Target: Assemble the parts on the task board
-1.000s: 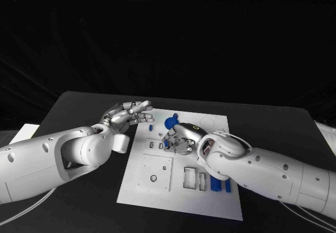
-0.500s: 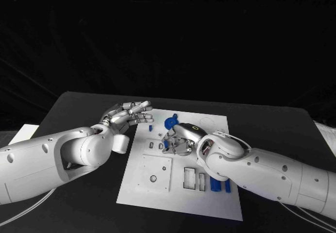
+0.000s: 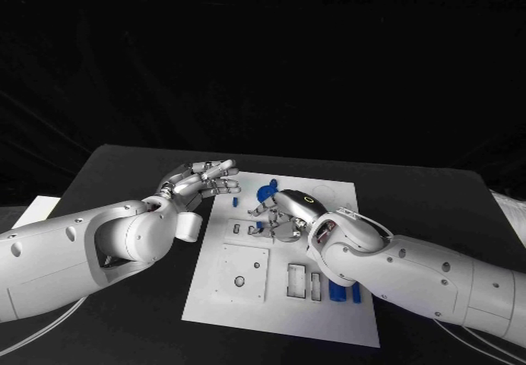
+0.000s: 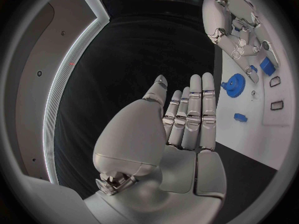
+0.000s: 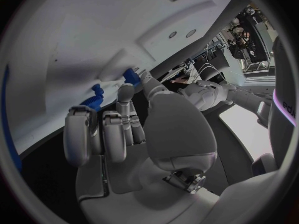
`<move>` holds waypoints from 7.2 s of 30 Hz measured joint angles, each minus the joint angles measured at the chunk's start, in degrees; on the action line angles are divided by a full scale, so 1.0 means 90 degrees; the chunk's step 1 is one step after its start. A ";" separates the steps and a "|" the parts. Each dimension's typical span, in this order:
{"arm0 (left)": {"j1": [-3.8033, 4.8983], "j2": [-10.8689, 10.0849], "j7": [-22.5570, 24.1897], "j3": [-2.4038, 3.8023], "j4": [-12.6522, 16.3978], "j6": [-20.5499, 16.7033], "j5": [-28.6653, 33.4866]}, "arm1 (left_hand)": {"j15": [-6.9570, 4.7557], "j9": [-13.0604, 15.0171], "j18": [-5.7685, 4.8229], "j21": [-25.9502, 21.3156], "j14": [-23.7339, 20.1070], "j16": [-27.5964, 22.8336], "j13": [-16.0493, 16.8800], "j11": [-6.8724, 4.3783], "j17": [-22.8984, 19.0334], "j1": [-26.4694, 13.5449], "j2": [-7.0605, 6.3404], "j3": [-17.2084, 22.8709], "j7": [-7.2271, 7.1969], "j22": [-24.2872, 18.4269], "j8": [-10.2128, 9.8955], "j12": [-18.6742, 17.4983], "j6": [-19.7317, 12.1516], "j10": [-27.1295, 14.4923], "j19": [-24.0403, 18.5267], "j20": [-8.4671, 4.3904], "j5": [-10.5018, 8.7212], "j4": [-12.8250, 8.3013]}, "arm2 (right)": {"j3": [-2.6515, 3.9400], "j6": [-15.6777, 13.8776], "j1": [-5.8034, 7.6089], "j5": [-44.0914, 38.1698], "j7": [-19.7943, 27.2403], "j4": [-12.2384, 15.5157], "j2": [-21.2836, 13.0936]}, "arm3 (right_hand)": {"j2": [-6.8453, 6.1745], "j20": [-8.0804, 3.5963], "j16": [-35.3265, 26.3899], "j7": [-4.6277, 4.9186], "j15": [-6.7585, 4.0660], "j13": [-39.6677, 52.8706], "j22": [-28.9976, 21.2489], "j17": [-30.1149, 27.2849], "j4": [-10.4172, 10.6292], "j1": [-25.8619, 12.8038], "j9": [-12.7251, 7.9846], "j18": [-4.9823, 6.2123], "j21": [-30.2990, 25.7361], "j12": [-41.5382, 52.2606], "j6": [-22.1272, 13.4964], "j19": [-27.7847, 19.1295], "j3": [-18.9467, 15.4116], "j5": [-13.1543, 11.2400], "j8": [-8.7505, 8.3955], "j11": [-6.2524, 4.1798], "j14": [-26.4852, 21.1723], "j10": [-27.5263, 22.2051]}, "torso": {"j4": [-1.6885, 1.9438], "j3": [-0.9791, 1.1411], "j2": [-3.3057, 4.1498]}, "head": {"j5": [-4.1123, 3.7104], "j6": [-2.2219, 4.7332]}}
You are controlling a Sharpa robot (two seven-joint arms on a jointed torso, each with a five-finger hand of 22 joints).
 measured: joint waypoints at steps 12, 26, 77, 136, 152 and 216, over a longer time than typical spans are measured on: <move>-0.0001 0.0099 -0.0510 -0.0001 -0.0227 0.0114 -0.0690 | -0.0408 0.0070 -0.0001 0.1296 0.1321 0.1710 0.0255 -0.0320 0.1258 -0.0623 -0.0230 -0.0351 -0.0310 0.0648 0.0181 0.0263 0.0383 0.0734 0.1080 -0.0390 0.0000 0.0121 | 0.0089 -0.0631 0.0073 0.1014 0.1368 0.0614 -0.0641 | 0.0015 0.0070 -0.0063 0.0075 0.0047 0.0478 -0.0011 -0.0001 0.0199 0.0015 -0.0007 0.0000 0.0000 0.0621 -0.0158 -0.0022 -0.0428 0.0000 -0.0025 0.0035 0.0001 0.0104 | -0.0021 0.0018 -0.0048 | 0.0035 0.0067; 0.0354 0.0495 -0.3444 0.0003 -0.0703 0.0760 -0.3370 | -0.0992 0.1065 -0.0551 0.5425 0.1879 0.8306 0.6266 -0.1007 0.6203 -0.1587 -0.0047 -0.0889 -0.0950 0.5936 0.1603 0.6793 0.0758 0.1888 0.2745 -0.0970 0.0073 0.1438 | 0.0248 -0.0592 0.1091 0.2892 0.1932 0.1052 -0.2354 | 0.0182 0.0070 -0.0099 0.0075 0.0047 0.0560 -0.0037 -0.0001 0.0287 0.0182 0.0002 0.0000 -0.0025 0.0695 -0.0158 -0.0022 -0.0621 0.0161 -0.0025 0.0037 0.0002 0.0106 | -0.0130 0.0112 -0.0326 | 0.0197 0.0024; 0.1136 0.2658 -0.6878 -0.0291 -0.2384 0.4190 -0.7926 | -0.1182 0.3196 -0.0742 0.5975 0.1911 0.8306 0.7556 -0.1241 0.6200 -0.2094 0.0216 -0.1625 -0.1249 0.6965 0.3650 0.7937 -0.0069 0.2078 0.2935 -0.1162 -0.0023 0.1521 | 0.0225 -0.0338 0.1275 0.3834 0.1757 0.0576 -0.2849 | 0.0309 0.0067 -0.0198 0.0055 0.0046 0.0391 -0.0203 0.0001 0.0357 0.0341 0.0006 0.0000 -0.0116 0.0529 -0.0137 -0.0069 -0.1025 0.0457 -0.0025 0.0010 0.0002 -0.0015 | -0.0219 0.0225 -0.0488 | 0.0410 -0.0237; 0.1123 0.2858 -0.6916 -0.0369 -0.2555 0.4380 -0.7812 | -0.1182 0.3708 -0.0741 0.6042 0.1911 0.8306 0.7610 -0.1254 0.6202 -0.1375 -0.0436 0.0692 -0.1249 0.6963 0.3710 0.7963 -0.0251 0.2092 0.2934 -0.1161 -0.0023 0.1392 | 0.0213 -0.0274 0.1250 0.3887 0.1760 0.0499 -0.2773 | 0.0334 0.0068 -0.0222 0.0055 0.0046 0.0335 -0.0229 -0.0002 0.0392 0.0365 0.0005 0.0000 -0.0141 0.0471 -0.0137 -0.0068 -0.1095 0.0592 -0.0025 0.0034 0.0002 -0.0037 | -0.0214 0.0227 -0.0469 | 0.0399 -0.0355; 0.1130 0.2833 -0.6915 -0.0360 -0.2526 0.4366 -0.7743 | -0.1204 0.3580 -0.0741 0.6042 0.1888 0.8305 0.7535 -0.1237 0.6201 -0.0544 -0.0620 0.2090 -0.1192 0.6963 0.3251 0.7881 -0.0405 0.2075 0.2934 -0.1161 0.0945 0.1100 | 0.0213 -0.0270 0.1248 0.3905 0.1765 0.0471 -0.2735 | 0.0334 0.0068 -0.0222 0.0055 0.0046 0.0335 -0.0229 0.0003 0.0419 0.0365 0.0004 0.0000 -0.0141 0.0471 -0.0137 -0.0068 -0.1121 0.0617 -0.0025 0.0034 0.0002 -0.0036 | -0.0206 0.0223 -0.0468 | 0.0403 -0.0389; 0.0545 0.1708 -0.6770 -0.0330 -0.1186 0.2023 -0.8121 | -0.1181 0.4117 -0.0838 0.6171 0.1911 0.8305 0.7353 -0.1195 0.6198 -0.1420 -0.1379 0.3516 -0.1123 0.6962 0.3401 0.7744 -0.0305 0.2147 0.2934 -0.1161 0.1582 0.0736 | 0.0211 -0.0257 0.1238 0.3942 0.1784 0.0391 -0.2729 | 0.0334 0.0091 -0.0247 0.0055 0.0046 0.0276 -0.0260 -0.0001 0.0437 0.0365 0.0004 0.0000 -0.0164 0.0405 -0.0137 -0.0091 -0.1173 0.0617 -0.0025 0.0012 0.0002 -0.0059 | -0.0196 0.0245 -0.0470 | 0.0464 -0.0515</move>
